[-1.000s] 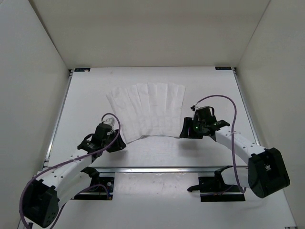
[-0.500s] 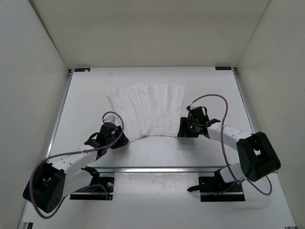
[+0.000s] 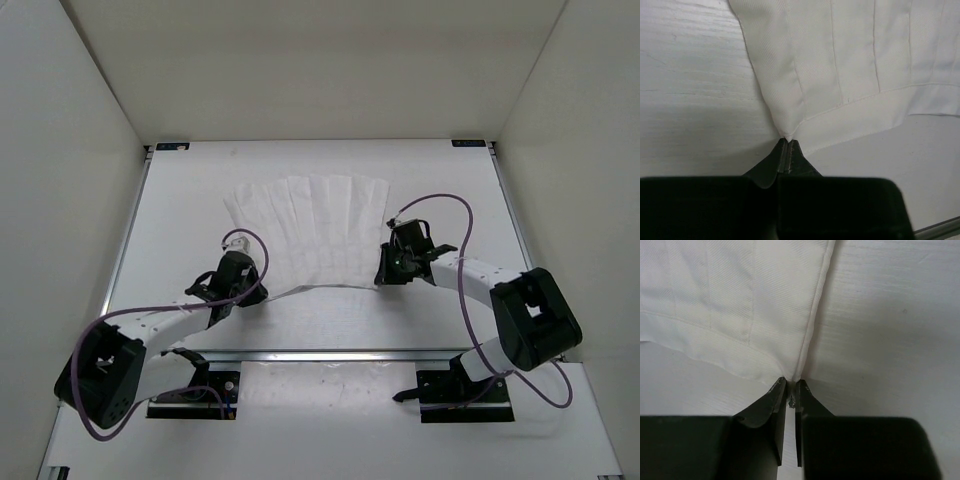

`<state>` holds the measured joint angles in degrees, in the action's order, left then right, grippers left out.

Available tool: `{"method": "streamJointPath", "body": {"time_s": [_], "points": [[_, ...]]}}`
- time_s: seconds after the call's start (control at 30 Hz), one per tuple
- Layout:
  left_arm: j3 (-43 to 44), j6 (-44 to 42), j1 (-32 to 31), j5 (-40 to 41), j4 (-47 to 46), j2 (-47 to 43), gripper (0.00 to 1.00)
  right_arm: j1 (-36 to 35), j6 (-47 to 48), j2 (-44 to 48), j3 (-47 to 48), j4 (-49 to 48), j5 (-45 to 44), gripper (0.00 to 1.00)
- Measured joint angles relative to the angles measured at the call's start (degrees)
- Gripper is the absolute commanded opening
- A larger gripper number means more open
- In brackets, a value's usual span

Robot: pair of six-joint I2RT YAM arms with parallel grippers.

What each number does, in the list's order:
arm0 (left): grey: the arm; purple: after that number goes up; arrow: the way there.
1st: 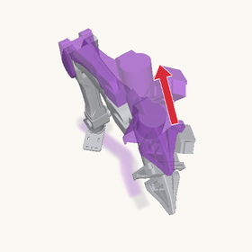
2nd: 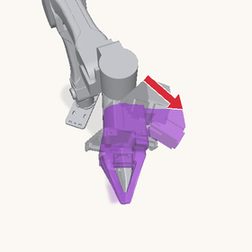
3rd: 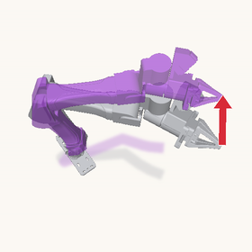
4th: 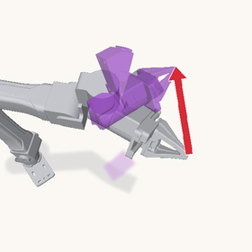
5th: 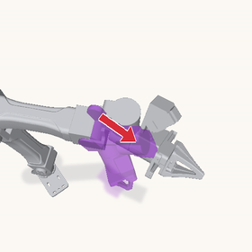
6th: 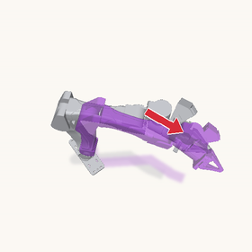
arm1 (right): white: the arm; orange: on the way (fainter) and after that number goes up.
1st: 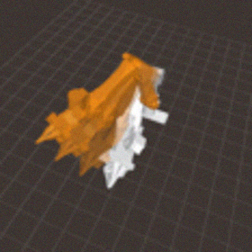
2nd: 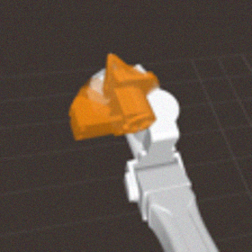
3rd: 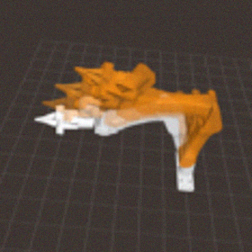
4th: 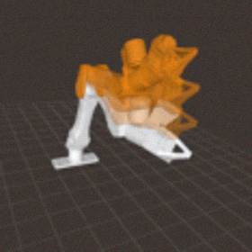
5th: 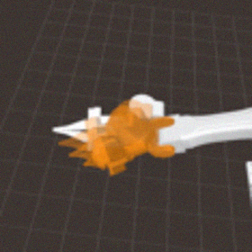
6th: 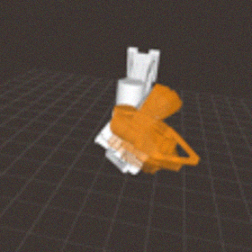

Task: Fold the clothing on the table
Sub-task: Fold the skirt

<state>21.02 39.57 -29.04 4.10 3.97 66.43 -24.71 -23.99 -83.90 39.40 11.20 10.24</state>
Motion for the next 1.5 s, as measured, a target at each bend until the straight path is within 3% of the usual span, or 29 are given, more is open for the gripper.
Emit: {"method": "streamJointPath", "body": {"time_s": [0.27,0.57,0.93,1.1,1.27,1.33,1.5], "points": [[7.1,-4.3,0.7,-0.7,11.5,-7.4,0.00,0.2,0.3,12.2,3.9,11.0,0.0,0.00],[8.3,-4.6,-1.6,-4.5,24.1,-20.4,0.00,-2.8,-0.6,24.9,3.6,24.9,0.2,0.00],[13.6,-1.8,-2.0,-11.8,36.0,-30.9,0.00,-1.8,-4.3,41.5,1.3,41.3,7.3,0.00],[19.8,-1.9,3.5,-14.9,34.6,-28.1,0.00,4.5,-3.2,39.0,7.7,43.6,12.9,0.00],[21.9,-2.2,9.1,-17.9,26.4,-18.1,0.00,16.7,-2.8,31.0,11.5,35.3,20.1,0.00],[23.1,-2.5,10.4,-18.4,22.8,-11.5,0.00,19.5,-3.3,25.4,12.6,30.8,21.8,0.00],[27.2,-3.5,13.8,-18.0,15.8,3.5,0.00,18.7,-3.5,8.1,19.6,23.1,20.4,0.00]]}}
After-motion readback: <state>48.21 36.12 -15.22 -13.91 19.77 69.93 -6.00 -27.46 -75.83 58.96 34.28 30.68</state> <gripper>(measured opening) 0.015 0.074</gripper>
